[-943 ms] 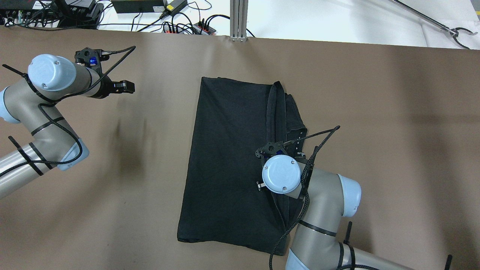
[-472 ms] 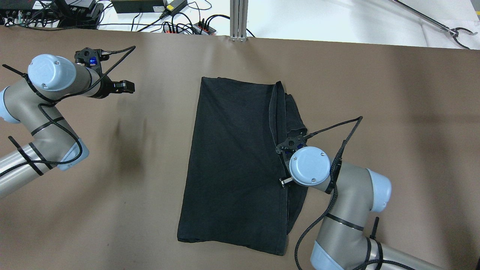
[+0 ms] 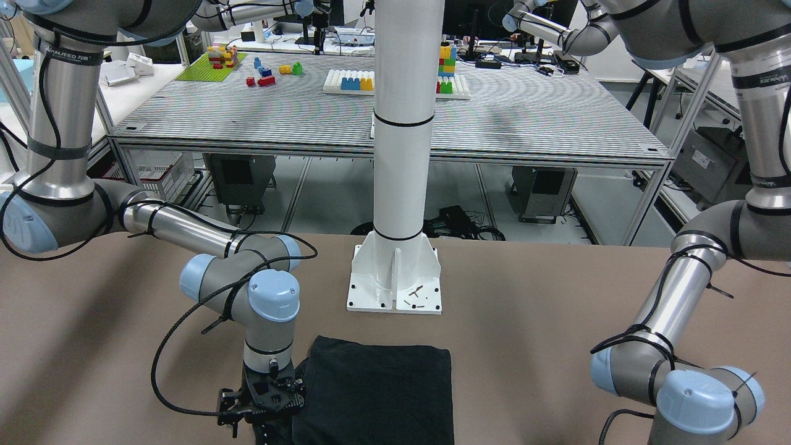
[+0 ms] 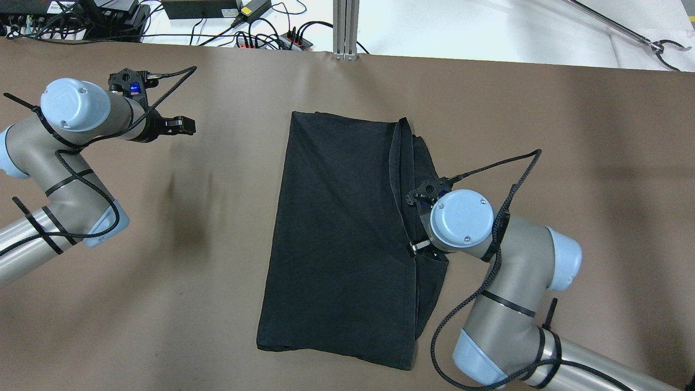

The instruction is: Fold clothes

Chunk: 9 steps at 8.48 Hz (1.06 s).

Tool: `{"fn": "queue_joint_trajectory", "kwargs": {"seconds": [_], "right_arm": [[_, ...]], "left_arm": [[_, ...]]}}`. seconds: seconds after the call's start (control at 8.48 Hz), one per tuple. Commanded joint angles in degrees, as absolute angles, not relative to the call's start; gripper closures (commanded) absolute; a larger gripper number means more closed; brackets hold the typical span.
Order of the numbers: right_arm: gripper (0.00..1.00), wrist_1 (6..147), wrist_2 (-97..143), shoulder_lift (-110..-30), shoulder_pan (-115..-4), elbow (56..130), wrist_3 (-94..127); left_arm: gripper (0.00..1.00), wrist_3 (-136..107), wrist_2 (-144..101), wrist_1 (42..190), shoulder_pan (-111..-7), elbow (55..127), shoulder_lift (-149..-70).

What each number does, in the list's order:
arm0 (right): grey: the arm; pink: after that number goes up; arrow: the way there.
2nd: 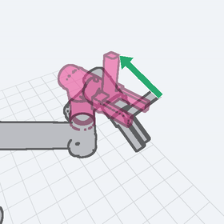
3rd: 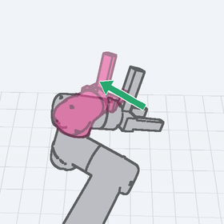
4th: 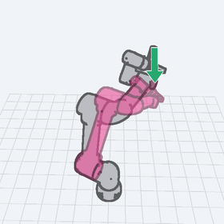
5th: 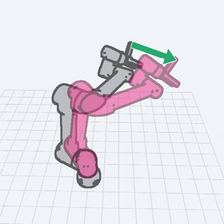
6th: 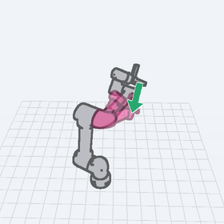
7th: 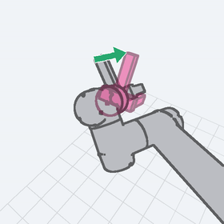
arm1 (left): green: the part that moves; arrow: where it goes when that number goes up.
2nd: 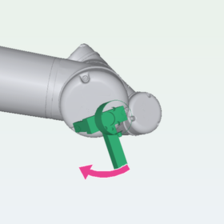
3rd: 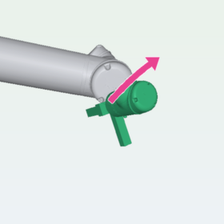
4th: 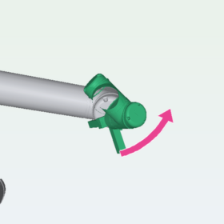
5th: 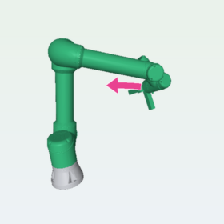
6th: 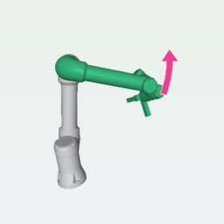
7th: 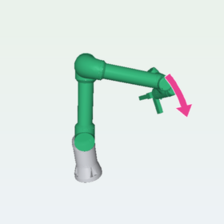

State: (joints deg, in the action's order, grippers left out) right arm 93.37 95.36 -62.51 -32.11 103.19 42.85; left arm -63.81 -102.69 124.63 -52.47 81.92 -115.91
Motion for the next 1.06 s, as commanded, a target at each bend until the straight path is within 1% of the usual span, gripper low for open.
{"fn": "queue_joint_trajectory", "kwargs": {"seconds": [0.0, 0.24, 0.47, 0.71, 0.94], "right_arm": [[0.05, 92.73, 95.45, -50.14, -33.84, 89.97, 44.29], [0.05, 91.33, 95.19, -47.38, -34.89, 84.58, 45.0], [0.05, 83.27, 95.1, -47.37, -37.25, 77.47, 44.3], [0.05, 80.6, 95.53, -47.72, -39.79, 75.85, 41.16], [0.05, 80.33, 101.12, -51.22, -46.2, 76.9, 31.33]], "left_arm": [[0.12, -63.81, -102.66, 124.63, -52.47, 82.0, -115.93], [0.12, -63.81, -102.74, 124.63, -52.47, 81.91, -115.84], [0.12, -63.72, -102.74, 124.63, -52.47, 81.91, -115.84], [0.12, -63.81, -102.66, 124.63, -52.47, 82.53, -115.75], [0.12, -63.72, -102.66, 124.63, -52.47, 82.79, -115.4]]}}
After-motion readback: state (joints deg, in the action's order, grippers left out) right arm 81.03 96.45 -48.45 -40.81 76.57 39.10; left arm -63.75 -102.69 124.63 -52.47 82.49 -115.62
